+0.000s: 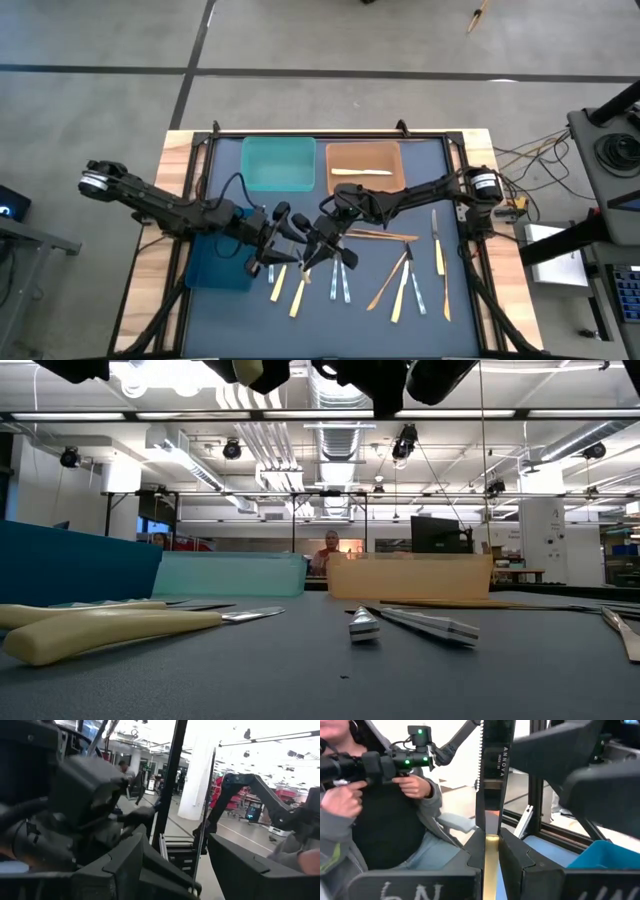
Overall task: Sort silverware by color (type)
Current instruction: Put the light yellow knife into the blue bin
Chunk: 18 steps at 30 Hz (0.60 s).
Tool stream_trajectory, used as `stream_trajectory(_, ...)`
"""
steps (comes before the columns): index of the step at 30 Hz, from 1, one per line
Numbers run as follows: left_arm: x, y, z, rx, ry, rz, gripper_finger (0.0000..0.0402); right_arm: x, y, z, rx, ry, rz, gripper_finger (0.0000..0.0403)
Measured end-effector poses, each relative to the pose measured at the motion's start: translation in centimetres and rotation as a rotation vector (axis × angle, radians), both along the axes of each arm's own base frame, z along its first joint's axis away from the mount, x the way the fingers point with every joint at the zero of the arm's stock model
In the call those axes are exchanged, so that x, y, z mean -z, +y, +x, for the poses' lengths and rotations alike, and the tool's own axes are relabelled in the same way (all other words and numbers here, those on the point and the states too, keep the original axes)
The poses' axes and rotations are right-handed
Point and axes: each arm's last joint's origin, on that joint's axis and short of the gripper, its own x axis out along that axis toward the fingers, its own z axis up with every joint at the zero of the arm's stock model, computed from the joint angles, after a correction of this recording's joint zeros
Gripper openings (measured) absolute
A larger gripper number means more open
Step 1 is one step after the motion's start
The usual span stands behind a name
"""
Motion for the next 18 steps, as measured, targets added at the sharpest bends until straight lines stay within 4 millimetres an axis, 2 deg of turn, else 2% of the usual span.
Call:
stream_trajectory(13,0.07,0.23,0.13,-0.085,0.013,-0.028,0.0204,-0.1,-0.45,0.24,0.107,0.101,0.097,0.0023)
stream_trajectory(18,-0.03,0.24,0.05,-0.078,0.018,-0.054,0.0168,-0.12,-0.46,0.25,0.111,0.099,0.097,0.0023)
